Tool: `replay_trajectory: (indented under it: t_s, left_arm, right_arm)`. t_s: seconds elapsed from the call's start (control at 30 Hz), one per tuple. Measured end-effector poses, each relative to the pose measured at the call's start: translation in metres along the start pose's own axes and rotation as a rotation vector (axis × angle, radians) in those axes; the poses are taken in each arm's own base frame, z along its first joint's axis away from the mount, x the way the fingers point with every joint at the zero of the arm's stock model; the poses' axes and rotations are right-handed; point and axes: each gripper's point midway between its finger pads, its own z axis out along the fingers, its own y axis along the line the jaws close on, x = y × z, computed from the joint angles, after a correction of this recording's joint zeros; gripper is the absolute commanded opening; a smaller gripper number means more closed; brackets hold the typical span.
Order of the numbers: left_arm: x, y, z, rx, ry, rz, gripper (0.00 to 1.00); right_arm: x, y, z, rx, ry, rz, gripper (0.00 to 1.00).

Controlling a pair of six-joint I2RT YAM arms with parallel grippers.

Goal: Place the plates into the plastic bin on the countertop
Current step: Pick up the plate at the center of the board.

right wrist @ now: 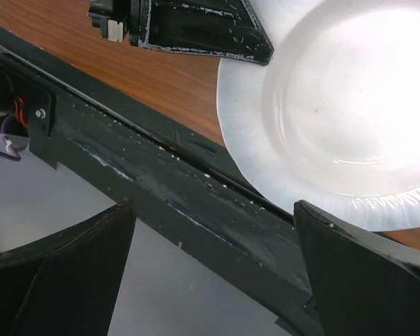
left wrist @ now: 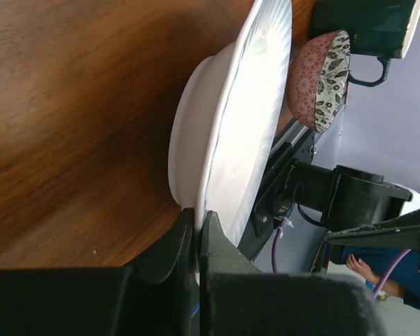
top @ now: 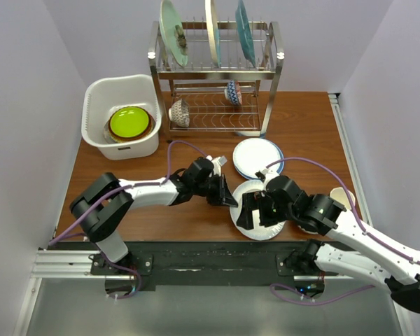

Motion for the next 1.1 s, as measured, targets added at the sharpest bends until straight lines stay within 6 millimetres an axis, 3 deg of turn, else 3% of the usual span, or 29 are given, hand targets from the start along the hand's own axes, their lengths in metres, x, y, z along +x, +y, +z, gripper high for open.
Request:
replay_trajectory:
  t_s: [0.33, 0.63, 0.9, 1.1]
  left_arm:
    - [0.002, 0.000, -0.003, -0.014, -0.008, 0.002, 0.00]
    - [-0.005, -0.001, -0.018, -0.043, -0.045, 0.004, 0.00]
    - [-0.014, 0.010, -0.042, -0.087, -0.100, -0.017, 0.00]
    - [-0.024, 0.024, -0.071, -0.132, -0.163, -0.033, 0.00]
  right_arm:
    - [0.001, -0.001, 0.001, 0.002, 0.002, 0.003, 0.99]
    - [0.002, -0.001, 0.002, 0.003, 0.005, 0.004, 0.99]
    - [0.002, -0.001, 0.003, 0.003, 0.005, 0.008, 0.99]
    - [0.005, -0.003, 0.005, 0.004, 0.012, 0.012, 0.99]
